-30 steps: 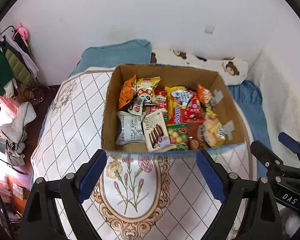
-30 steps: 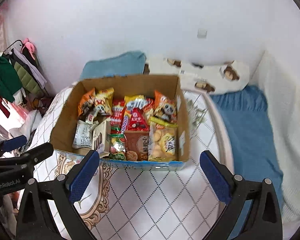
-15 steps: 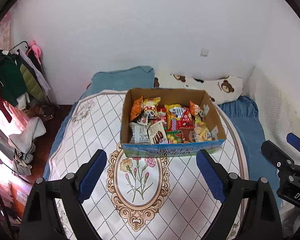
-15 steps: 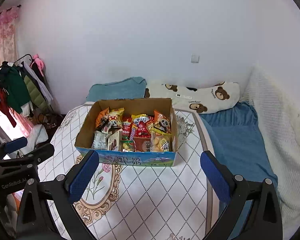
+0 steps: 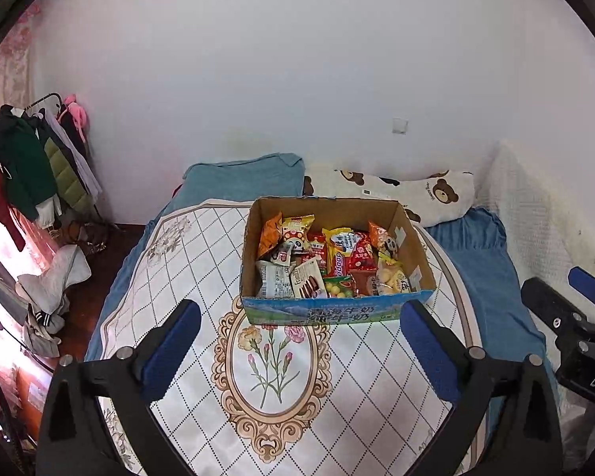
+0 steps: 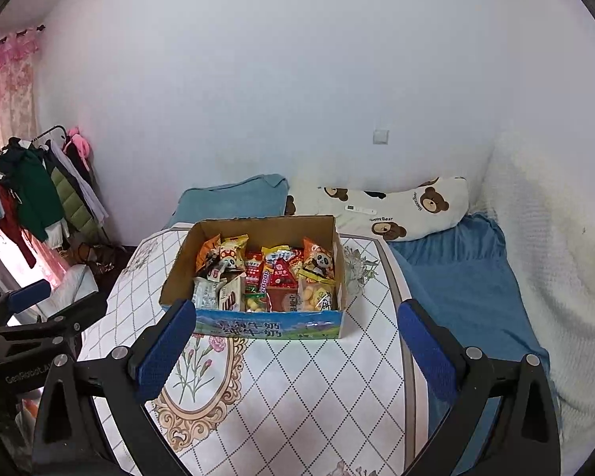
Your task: Organize snacks
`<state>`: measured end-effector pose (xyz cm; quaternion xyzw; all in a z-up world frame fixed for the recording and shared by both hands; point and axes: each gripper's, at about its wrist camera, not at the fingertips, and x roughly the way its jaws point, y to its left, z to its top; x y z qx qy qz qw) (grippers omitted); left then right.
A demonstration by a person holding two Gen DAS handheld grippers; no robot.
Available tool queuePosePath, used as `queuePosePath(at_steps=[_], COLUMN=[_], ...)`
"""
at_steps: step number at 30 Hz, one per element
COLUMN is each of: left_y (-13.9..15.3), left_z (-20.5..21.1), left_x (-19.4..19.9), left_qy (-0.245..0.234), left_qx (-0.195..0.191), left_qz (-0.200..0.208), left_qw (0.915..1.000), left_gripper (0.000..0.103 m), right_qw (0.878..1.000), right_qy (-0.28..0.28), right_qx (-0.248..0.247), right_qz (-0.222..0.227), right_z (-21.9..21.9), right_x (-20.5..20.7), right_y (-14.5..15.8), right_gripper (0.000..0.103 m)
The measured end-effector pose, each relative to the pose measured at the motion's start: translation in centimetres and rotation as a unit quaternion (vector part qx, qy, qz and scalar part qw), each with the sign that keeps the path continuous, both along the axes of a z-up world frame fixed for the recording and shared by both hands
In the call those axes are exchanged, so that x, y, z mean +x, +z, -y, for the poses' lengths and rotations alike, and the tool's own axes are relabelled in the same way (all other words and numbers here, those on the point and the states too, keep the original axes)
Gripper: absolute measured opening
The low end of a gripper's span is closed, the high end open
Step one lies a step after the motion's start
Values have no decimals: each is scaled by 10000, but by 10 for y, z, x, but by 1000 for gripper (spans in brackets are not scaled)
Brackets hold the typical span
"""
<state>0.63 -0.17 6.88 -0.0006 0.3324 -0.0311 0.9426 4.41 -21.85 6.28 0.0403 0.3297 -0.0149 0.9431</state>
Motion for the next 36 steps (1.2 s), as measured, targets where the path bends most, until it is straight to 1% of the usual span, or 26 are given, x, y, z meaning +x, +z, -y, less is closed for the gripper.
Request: queuePosePath(at_steps=[4,7,11,20,28,36], left_y=[-9,-18,-32,-57,-69,-76], left_z=[6,10,12,16,18,20], left_x=[13,26,43,70,78,77], left_qy=[76,128,184,242,216,167], left_qx=[133,209,263,299,355,357], left_qz=[20,-26,-159,-459,-639,-734], left_qw=[9999,9997,9994,9982,9971,9965], left_gripper=[103,103,103,103,103,103], right_qw=[10000,10000,9999,9997,9990,9985], right_qy=[11,-58,-106,-98,-107,-133], right_qx=[70,-19,-28,-68,-31,-20], right_qz=[-67,-67,-42,-197,-431,-532], right_z=[2,3,5,11,13,16], right_x=[14,27,45,77,90,91], right_y=[-16,-29,-44,-71,-92,-100], right_gripper=[103,103,103,103,103,103])
